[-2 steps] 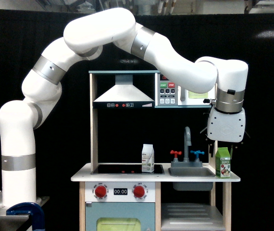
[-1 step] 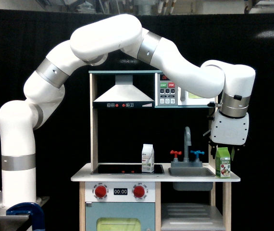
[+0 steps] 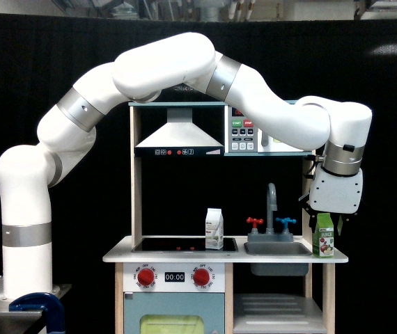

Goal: Put the green box into the sink

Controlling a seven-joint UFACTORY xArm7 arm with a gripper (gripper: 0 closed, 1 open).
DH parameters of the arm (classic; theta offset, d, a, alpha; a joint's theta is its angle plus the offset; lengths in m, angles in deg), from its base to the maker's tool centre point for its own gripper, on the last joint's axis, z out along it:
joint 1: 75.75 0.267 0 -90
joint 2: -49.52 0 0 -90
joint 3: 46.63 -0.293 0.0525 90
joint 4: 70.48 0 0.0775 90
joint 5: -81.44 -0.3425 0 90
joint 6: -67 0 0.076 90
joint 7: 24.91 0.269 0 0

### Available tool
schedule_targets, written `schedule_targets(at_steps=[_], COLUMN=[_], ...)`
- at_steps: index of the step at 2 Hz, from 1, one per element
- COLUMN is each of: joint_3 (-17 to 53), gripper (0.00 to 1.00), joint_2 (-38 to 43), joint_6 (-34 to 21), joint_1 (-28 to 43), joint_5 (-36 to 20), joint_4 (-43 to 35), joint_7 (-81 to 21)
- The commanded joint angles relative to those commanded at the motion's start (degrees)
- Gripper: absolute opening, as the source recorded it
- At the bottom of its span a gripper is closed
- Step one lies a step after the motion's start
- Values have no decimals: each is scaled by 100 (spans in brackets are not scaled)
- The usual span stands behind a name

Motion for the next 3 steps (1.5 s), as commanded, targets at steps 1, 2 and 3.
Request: schedule_targets(at_steps=[1,2,3], joint_3=[-224,-350,-496], gripper=[100,0,0], joint_2=[271,260,-320], joint_6=[82,343,505], joint_1=[211,266,223], joint_5=[165,209,244], joint_4=[-413,-200,503], joint_7=[443,492,539])
